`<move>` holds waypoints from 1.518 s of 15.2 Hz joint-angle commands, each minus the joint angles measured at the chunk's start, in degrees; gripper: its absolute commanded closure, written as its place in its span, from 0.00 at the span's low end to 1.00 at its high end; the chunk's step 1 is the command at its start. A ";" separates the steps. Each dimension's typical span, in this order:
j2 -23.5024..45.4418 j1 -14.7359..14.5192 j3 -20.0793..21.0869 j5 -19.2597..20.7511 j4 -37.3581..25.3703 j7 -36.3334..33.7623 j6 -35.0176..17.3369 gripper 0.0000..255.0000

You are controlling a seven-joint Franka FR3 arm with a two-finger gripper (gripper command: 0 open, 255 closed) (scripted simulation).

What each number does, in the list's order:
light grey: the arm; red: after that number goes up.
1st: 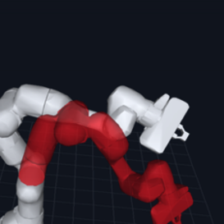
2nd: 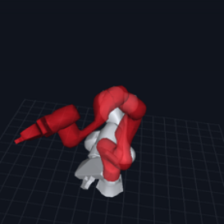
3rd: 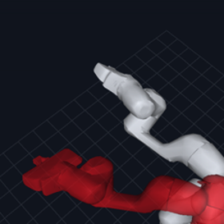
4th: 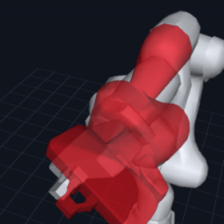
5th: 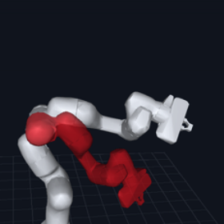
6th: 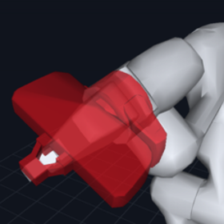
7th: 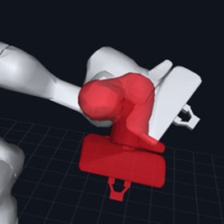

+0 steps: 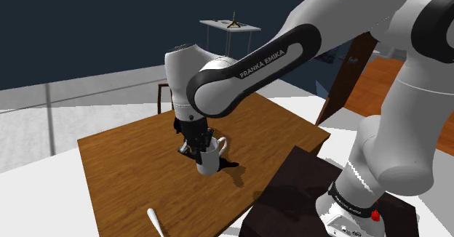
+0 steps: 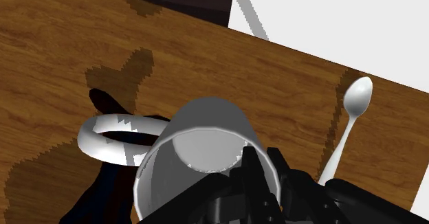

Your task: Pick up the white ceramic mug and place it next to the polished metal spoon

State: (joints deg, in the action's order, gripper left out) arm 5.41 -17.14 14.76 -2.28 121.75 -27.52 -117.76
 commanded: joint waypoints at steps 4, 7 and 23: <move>2.38 -0.15 -0.04 0.60 1.39 -0.34 -3.73 1.00; 3.80 -0.24 -0.10 0.98 2.15 -0.53 -5.88 1.00; 12.88 -1.00 -0.99 3.61 4.31 -1.89 -16.87 1.00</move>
State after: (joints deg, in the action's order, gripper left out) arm 17.78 -18.13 13.89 1.16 125.79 -29.34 -133.92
